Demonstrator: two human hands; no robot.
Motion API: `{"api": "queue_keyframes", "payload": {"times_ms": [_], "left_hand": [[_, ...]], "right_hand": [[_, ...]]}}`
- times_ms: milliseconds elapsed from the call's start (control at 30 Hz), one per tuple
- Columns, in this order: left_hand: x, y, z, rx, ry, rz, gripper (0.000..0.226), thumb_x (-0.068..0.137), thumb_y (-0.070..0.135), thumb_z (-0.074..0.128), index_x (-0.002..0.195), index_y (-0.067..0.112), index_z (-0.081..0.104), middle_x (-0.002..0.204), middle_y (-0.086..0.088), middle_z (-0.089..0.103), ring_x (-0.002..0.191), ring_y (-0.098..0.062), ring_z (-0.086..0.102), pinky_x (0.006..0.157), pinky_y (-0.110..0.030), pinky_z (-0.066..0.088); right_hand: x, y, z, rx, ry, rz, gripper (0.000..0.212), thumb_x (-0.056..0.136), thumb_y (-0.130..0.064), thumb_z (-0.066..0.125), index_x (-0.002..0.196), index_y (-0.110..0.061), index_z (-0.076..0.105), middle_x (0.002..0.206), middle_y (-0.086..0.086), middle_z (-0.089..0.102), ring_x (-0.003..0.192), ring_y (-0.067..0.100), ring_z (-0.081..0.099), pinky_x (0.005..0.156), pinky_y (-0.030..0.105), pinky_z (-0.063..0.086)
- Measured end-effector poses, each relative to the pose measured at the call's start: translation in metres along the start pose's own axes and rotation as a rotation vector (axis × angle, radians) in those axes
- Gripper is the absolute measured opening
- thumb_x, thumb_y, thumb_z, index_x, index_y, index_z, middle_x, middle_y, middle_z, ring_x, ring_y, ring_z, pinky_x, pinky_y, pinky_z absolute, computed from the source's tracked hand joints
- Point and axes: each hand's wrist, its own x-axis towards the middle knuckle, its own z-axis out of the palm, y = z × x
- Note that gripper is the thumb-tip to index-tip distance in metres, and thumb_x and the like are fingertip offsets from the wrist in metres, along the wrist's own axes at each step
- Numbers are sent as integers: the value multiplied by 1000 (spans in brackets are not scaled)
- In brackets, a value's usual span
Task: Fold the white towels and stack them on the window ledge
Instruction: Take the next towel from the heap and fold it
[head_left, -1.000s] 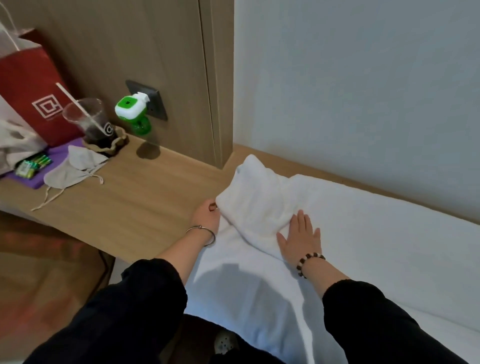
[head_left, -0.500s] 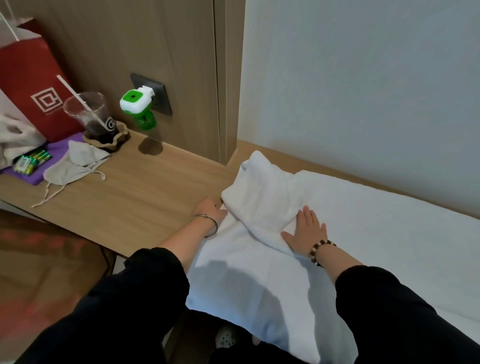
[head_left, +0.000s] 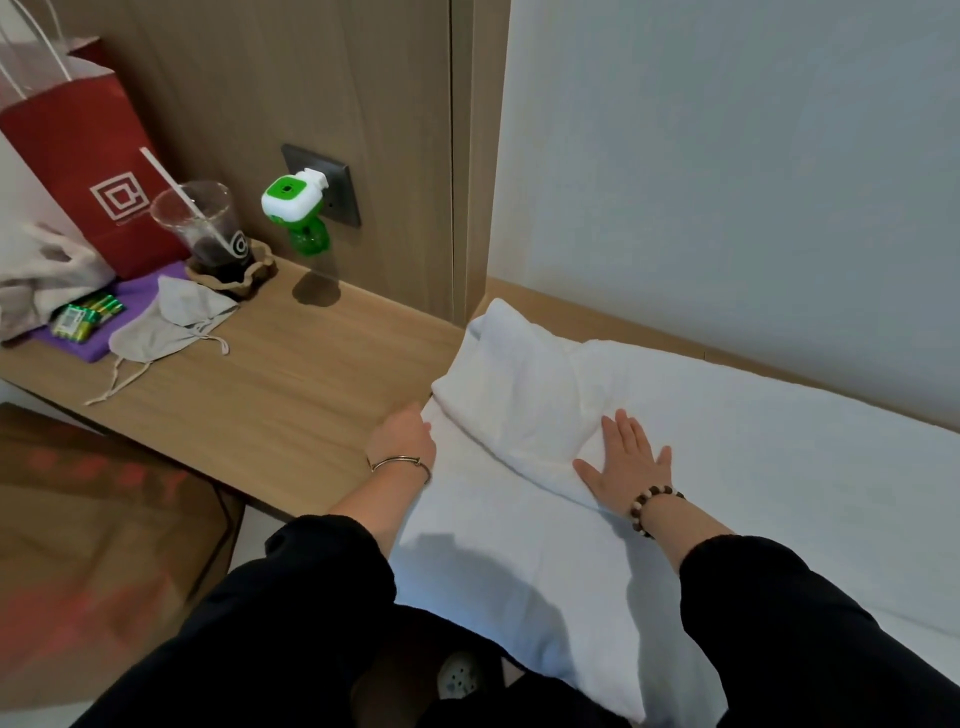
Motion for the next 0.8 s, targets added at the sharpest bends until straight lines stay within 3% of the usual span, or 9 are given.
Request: {"api": "queue_keyframes", "payload": {"times_ms": [133,233,300,400,433,500,633,733,800], "left_hand": [[15,16,-6,-411,61,-11,22,95,14,42,105,6,60,93,-9,62,87,-31,58,75,-34,45],[22,33,-11,-895,-115,-259,32,91,27,56,107,-1,56,72,-9,56,52,-24,54,47,-28,46],[25,42,-11,-1028,-246,-328,34,87,24,65,109,-1,56,70,-9,55,46,-18,51,36,-20,39],[25,56,-19,-1292,-430,-486,20,91,6,56,110,2,56,74,-8,53,55,-16,54,49,-28,47],[25,57,-24,-1375,-435,-525,9,92,1,49,99,3,54,74,-8,51,59,-18,52,54,-29,46],[18,56,-34,-1527,-367,-568,18,90,-4,40,77,5,48,69,-7,47,57,-19,47,55,-28,42],[-21,21,-19,-1528,-215,-616,23,83,-5,44,64,8,42,47,-3,43,32,-11,39,33,-11,28],[-36,-10,11,-1366,-155,-619,6,82,-3,50,80,2,49,66,-12,47,31,-14,44,31,-11,31],[-38,-16,12,-1191,-72,-496,30,79,1,56,109,2,52,93,-17,59,56,-17,65,50,-22,52]], "right_hand": [[1,0,-1,-19,-17,-2,78,96,-58,23,151,-16,-13,157,2,-23,145,18,-16,115,54,-2],[1,-1,-2,-27,-33,-6,78,96,-57,24,150,-16,-14,156,3,-24,145,19,-17,115,54,-2],[2,0,-2,-31,-35,-3,78,96,-58,23,150,-16,-14,156,3,-25,145,19,-18,115,54,-2],[2,0,-1,-31,-29,-5,78,96,-58,22,150,-16,-14,156,3,-24,145,19,-18,115,53,-3],[2,0,0,-31,-24,-5,78,96,-59,22,150,-16,-14,156,3,-24,145,19,-17,115,53,-3],[2,0,1,-22,-13,-1,78,95,-60,21,150,-17,-13,156,2,-24,145,19,-17,115,53,-3],[2,1,2,-9,19,-18,78,95,-59,24,151,-17,-10,157,2,-21,146,18,-15,116,53,-1],[-8,4,-1,75,68,-75,76,95,-54,35,152,-16,2,159,6,-15,146,21,-10,116,53,3],[-21,10,0,141,119,-115,78,92,-55,42,151,-16,9,159,10,-12,146,23,-8,116,52,4]]}}
